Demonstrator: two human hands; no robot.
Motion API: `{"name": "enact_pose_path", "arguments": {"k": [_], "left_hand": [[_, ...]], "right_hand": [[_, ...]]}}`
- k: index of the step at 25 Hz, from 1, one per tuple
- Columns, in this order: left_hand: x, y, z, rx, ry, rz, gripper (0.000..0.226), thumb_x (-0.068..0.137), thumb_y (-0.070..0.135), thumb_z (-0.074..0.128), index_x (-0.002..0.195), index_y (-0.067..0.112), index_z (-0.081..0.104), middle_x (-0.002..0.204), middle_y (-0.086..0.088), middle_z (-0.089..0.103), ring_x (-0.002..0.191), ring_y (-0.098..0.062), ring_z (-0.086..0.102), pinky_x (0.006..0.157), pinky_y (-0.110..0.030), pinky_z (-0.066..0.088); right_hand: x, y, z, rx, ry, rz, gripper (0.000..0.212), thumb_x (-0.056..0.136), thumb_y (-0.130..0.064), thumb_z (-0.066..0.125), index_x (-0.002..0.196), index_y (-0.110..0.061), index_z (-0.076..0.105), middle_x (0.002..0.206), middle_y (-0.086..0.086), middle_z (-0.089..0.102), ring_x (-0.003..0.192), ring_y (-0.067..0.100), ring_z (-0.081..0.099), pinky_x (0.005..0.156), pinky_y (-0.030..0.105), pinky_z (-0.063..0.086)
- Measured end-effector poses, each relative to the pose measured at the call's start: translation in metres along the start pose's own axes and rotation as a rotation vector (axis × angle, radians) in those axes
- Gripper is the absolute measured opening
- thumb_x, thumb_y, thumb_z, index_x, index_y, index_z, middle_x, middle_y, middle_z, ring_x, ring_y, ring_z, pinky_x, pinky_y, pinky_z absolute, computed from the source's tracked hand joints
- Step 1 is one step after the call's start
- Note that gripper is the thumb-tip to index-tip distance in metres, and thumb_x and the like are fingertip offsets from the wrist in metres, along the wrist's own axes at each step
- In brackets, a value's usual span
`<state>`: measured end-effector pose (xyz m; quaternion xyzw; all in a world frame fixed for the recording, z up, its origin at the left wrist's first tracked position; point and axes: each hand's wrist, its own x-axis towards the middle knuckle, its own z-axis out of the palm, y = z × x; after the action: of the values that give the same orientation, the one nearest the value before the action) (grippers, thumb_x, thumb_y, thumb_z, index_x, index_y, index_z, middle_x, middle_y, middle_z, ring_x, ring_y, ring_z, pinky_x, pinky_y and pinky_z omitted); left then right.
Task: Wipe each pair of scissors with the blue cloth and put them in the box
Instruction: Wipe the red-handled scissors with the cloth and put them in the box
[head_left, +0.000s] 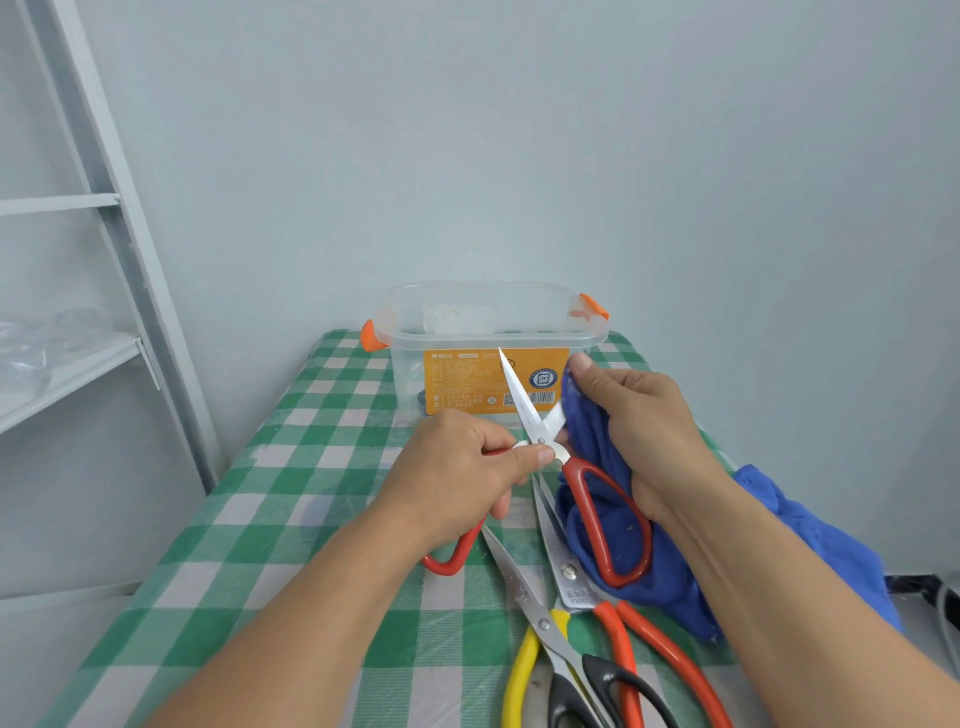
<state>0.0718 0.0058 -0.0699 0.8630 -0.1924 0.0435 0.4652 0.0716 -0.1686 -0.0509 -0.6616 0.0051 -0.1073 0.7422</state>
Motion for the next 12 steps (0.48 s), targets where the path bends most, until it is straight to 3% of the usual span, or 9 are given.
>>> {"name": "enact_pose_path", "arguments": {"k": [2, 5, 9, 12], "left_hand": [[-0.001, 0.001, 0.002, -0.001, -0.014, 0.000, 0.052, 0.087, 0.050, 0.071, 0.058, 0.008, 0.066, 0.049, -0.007, 0.063, 0.041, -0.016, 0.043, 0.049, -0.030, 0.042], [-0.001, 0.002, 0.003, -0.012, -0.027, -0.018, 0.050, 0.087, 0.050, 0.071, 0.057, 0.010, 0.066, 0.049, -0.005, 0.063, 0.040, -0.016, 0.043, 0.050, -0.029, 0.042], [-0.001, 0.001, 0.003, -0.055, -0.046, -0.056, 0.045, 0.087, 0.049, 0.072, 0.058, 0.015, 0.067, 0.048, -0.004, 0.062, 0.041, -0.017, 0.043, 0.051, -0.029, 0.041], [0.000, -0.002, 0.002, -0.068, -0.039, -0.072, 0.045, 0.087, 0.049, 0.072, 0.061, 0.012, 0.069, 0.049, -0.005, 0.063, 0.043, -0.019, 0.043, 0.051, -0.030, 0.041]], "right_hand": [[-0.001, -0.004, 0.001, -0.011, 0.017, 0.022, 0.057, 0.098, -0.042, 0.059, 0.077, 0.010, 0.068, 0.062, 0.022, 0.067, 0.051, 0.030, 0.063, 0.051, 0.033, 0.055], [-0.009, -0.009, 0.004, 0.005, 0.026, 0.028, 0.061, 0.101, -0.043, 0.053, 0.055, -0.008, 0.071, 0.057, 0.017, 0.068, 0.045, 0.026, 0.064, 0.044, 0.029, 0.053], [-0.007, -0.006, 0.002, 0.053, 0.104, -0.002, 0.053, 0.101, -0.046, 0.050, 0.074, -0.006, 0.071, 0.061, 0.011, 0.069, 0.048, 0.023, 0.066, 0.046, 0.033, 0.057], [0.000, 0.002, -0.006, -0.032, 0.268, -0.083, 0.054, 0.102, -0.047, 0.050, 0.075, -0.001, 0.061, 0.051, 0.007, 0.055, 0.041, 0.021, 0.050, 0.044, 0.032, 0.049]]}}
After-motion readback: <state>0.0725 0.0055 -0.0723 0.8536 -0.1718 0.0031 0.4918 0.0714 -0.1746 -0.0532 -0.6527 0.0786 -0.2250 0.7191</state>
